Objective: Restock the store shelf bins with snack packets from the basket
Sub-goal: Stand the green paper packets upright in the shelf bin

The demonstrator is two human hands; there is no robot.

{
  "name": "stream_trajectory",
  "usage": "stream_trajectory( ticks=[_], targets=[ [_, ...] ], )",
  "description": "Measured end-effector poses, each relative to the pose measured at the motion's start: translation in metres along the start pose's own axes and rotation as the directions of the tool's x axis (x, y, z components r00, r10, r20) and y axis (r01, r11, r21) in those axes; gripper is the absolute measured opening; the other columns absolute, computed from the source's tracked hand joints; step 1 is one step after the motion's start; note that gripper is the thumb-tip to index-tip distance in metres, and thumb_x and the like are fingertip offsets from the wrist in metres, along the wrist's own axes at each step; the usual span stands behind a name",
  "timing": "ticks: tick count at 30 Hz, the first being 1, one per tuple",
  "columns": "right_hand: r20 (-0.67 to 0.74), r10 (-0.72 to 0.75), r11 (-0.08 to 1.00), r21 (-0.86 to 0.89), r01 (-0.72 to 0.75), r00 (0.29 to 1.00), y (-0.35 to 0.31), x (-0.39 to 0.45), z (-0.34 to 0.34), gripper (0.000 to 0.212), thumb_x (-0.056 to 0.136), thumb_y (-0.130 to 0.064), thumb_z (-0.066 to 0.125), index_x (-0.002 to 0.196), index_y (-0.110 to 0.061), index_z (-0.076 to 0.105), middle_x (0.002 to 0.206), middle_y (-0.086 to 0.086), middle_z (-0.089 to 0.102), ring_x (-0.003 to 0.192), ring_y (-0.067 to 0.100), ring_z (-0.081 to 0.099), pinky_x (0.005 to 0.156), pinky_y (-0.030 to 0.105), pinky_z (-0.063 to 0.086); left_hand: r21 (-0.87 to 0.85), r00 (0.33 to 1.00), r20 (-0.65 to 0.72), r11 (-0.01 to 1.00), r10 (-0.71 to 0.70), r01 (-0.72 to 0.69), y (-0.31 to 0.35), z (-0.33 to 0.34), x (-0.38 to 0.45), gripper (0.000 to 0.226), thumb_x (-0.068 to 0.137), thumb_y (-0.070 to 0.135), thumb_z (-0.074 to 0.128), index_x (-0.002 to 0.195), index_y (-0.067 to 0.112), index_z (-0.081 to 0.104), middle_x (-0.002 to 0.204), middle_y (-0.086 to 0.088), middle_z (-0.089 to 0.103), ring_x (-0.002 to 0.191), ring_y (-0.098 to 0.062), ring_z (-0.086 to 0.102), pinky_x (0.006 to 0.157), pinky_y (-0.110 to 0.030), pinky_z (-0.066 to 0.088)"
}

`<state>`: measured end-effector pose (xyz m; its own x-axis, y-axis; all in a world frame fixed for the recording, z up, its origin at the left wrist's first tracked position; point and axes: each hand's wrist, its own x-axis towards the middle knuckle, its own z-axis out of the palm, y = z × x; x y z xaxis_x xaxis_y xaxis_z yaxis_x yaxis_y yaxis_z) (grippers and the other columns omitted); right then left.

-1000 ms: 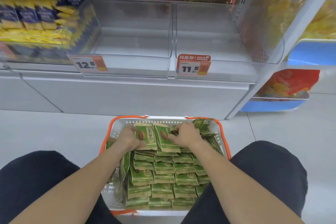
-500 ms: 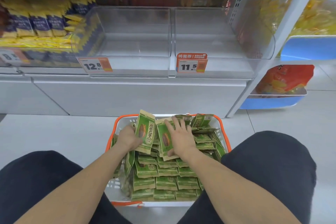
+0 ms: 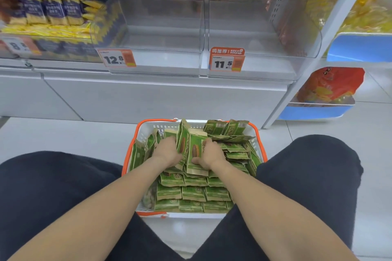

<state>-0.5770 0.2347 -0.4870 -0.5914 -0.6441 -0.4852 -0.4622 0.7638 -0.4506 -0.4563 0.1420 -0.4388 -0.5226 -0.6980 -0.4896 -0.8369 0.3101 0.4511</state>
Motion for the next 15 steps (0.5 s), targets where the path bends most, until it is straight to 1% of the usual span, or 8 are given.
stream_trajectory(
  ticks=[2,3,5,8,10,12,13,15],
  targets=[
    [-0.022,0.025,0.995,0.092,-0.023,0.999,-0.001,0.001,-0.001,0.082,0.075,-0.035,0.086,0.14,-0.01,0.042,0.137,0.011,0.05,0.125,0.029,0.051,0.105,0.039,0.045,-0.041,0.999,-0.009,0.999,-0.032,0.032,0.0,0.002,-0.005,0.061,0.092,0.026,0.068,0.143,0.006,0.041,0.137,-0.013,0.056,0.126,-0.031,0.055,0.101,-0.038,0.046],
    [-0.029,0.042,0.988,0.148,-0.038,0.999,-0.001,0.001,0.0,0.08,0.075,-0.032,0.087,0.139,-0.011,0.043,0.137,0.01,0.05,0.124,0.028,0.052,0.105,0.038,0.045,-0.068,0.999,0.001,0.997,-0.048,0.048,-0.001,0.002,-0.007,0.063,0.094,0.027,0.065,0.146,0.004,0.037,0.141,-0.014,0.053,0.129,-0.031,0.052,0.104,-0.038,0.044],
    [-0.035,0.071,0.967,0.248,-0.06,0.997,0.002,0.0,0.001,0.075,0.075,-0.025,0.087,0.136,-0.013,0.045,0.135,0.008,0.051,0.119,0.026,0.055,0.101,0.036,0.048,-0.143,0.997,0.037,0.987,-0.075,0.079,-0.006,0.0,-0.01,0.063,0.095,0.025,0.064,0.146,0.001,0.036,0.143,-0.015,0.05,0.132,-0.031,0.049,0.107,-0.038,0.042],
    [-0.055,0.122,0.931,0.353,-0.095,0.991,0.008,0.001,0.0,0.075,0.07,-0.019,0.09,0.132,-0.014,0.048,0.13,0.008,0.055,0.109,0.023,0.058,0.092,0.033,0.051,-0.228,0.991,0.091,0.967,-0.095,0.114,-0.011,-0.004,-0.01,0.067,0.093,0.017,0.067,0.149,0.002,0.033,0.149,-0.012,0.045,0.137,-0.031,0.043,0.113,-0.039,0.037],
    [-0.071,0.178,0.879,0.459,-0.126,0.982,0.011,0.004,-0.01,0.079,0.065,-0.016,0.093,0.131,-0.014,0.049,0.125,0.008,0.059,0.109,0.023,0.061,0.093,0.036,0.054,-0.292,0.99,0.109,0.95,-0.087,0.115,-0.01,-0.008,-0.008,0.059,0.091,0.012,0.069,0.143,0.005,0.042,0.14,-0.004,0.052,0.131,-0.03,0.049,0.111,-0.038,0.039],
    [-0.049,0.199,0.813,0.567,-0.136,0.979,0.011,0.006,-0.026,0.086,0.063,-0.012,0.094,0.134,-0.014,0.046,0.123,0.008,0.064,0.109,0.023,0.065,0.093,0.041,0.056,-0.391,0.991,0.119,0.915,-0.054,0.096,-0.006,-0.015,-0.007,0.042,0.089,0.007,0.07,0.129,0.01,0.057,0.124,0.0,0.064,0.115,-0.025,0.061,0.106,-0.04,0.045],
    [-0.026,0.191,0.784,0.606,-0.137,0.981,0.01,0.006,-0.036,0.087,0.064,-0.009,0.093,0.136,-0.013,0.044,0.122,0.008,0.067,0.108,0.023,0.066,0.091,0.042,0.057,-0.435,0.993,0.111,0.897,-0.031,0.076,-0.005,-0.021,-0.006,0.036,0.088,0.006,0.071,0.123,0.012,0.062,0.115,-0.001,0.069,0.107,-0.023,0.064,0.103,-0.042,0.049],
    [0.022,0.132,0.741,0.662,-0.114,0.991,0.007,0.001,-0.062,0.081,0.067,-0.001,0.089,0.136,-0.009,0.047,0.116,0.009,0.071,0.099,0.022,0.071,0.084,0.039,0.06,-0.506,0.994,0.111,0.862,0.025,0.035,0.0,-0.034,-0.004,0.032,0.086,0.002,0.071,0.115,0.017,0.065,0.105,-0.003,0.074,0.102,-0.023,0.068,0.097,-0.044,0.054]
  ],
)
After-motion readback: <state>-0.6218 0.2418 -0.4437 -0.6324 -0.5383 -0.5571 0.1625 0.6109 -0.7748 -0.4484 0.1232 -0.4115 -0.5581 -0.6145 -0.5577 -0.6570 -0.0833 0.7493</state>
